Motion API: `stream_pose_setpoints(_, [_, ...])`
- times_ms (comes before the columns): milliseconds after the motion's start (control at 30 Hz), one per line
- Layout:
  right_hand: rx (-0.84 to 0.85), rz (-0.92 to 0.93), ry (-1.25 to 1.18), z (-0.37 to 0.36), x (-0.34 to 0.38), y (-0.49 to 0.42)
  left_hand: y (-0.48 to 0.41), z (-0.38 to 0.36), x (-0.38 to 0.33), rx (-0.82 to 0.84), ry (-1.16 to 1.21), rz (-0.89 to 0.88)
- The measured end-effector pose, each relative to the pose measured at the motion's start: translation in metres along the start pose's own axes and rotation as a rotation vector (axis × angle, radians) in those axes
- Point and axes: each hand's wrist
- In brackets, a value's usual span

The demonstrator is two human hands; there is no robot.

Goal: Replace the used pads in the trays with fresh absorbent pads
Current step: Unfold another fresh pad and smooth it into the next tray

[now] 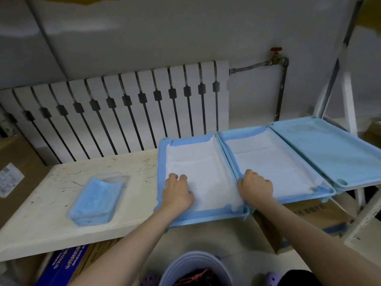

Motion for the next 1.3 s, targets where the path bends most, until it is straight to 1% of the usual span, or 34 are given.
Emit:
stream_pose_setpoints(33, [0.102,-0.057,-0.129,0.003,-0.004,-0.004,0.0,-0.001,-0.011,0.068,0.013,-0.046])
stream_pose_setpoints(67, [0.146,-0.107,-0.29,0.006,-0.009,-0.007,0.002,-0.003,-0.022,0.13,0.02,-0.077])
stream_pose_setpoints(100, [0.106,-0.127,-0.404,0.008,-0.017,-0.009,0.002,-0.006,-0.034,0.171,0.023,-0.102])
stream_pose_setpoints(133, [0.031,-0.134,-0.453,0.011,-0.024,-0.01,0.004,-0.01,-0.044,0.2,0.021,-0.12])
stream_pose_setpoints(233, [-0.158,-0.155,-0.376,0.019,-0.054,-0.01,0.006,-0.02,-0.067,0.27,0.018,-0.149])
stream_pose_setpoints(267, [-0.177,-0.171,-0.32,0.022,-0.069,-0.011,0.007,-0.024,-0.076,0.288,0.026,-0.152])
stream_pose_setpoints(433, [-0.166,-0.201,0.001,0.032,-0.139,-0.021,0.014,-0.043,-0.116,0.374,0.1,-0.128])
stream_pose_setpoints(500, [-0.126,-0.228,0.065,0.036,-0.16,-0.027,0.014,-0.051,-0.126,0.38,0.094,-0.127])
stream_pose_setpoints(567, [-0.038,-0.302,0.099,0.04,-0.178,-0.034,0.012,-0.057,-0.133,0.36,0.052,-0.121])
stream_pose_setpoints(633, [0.057,-0.382,0.104,0.045,-0.193,-0.04,0.008,-0.06,-0.14,0.337,0.012,-0.119])
stream_pose_setpoints(700, [0.126,-0.419,0.069,0.047,-0.204,-0.046,0.006,-0.062,-0.145,0.333,0.002,-0.119])
stream_pose_setpoints(767, [0.125,-0.407,0.051,0.045,-0.208,-0.05,0.005,-0.063,-0.147,0.331,0.015,-0.11])
stream_pose_setpoints(867, [0.074,-0.368,0.073,0.048,-0.209,-0.054,0.0,-0.063,-0.143,0.315,0.055,-0.094])
stream_pose_setpoints(1000, [-0.024,-0.252,0.117,0.052,-0.215,-0.051,-0.004,-0.067,-0.14,0.306,0.067,-0.072])
stream_pose_setpoints(1100, [-0.122,-0.159,0.113,0.057,-0.215,-0.051,-0.001,-0.067,-0.142,0.341,0.061,-0.063])
stream_pose_setpoints(1200, [-0.2,-0.124,0.05,0.072,-0.203,-0.054,-0.001,-0.062,-0.142,0.388,0.069,-0.065])
stream_pose_setpoints(1300, [-0.22,-0.089,0.061,0.085,-0.186,-0.049,0.001,-0.054,-0.137,0.407,0.125,-0.048])
Point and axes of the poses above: each hand's wrist, its own y-axis away from the middle knuckle, its own z-axis out of the back of the hand, x = y × z, and after that the axes turned 11 degrees about z, right-handed
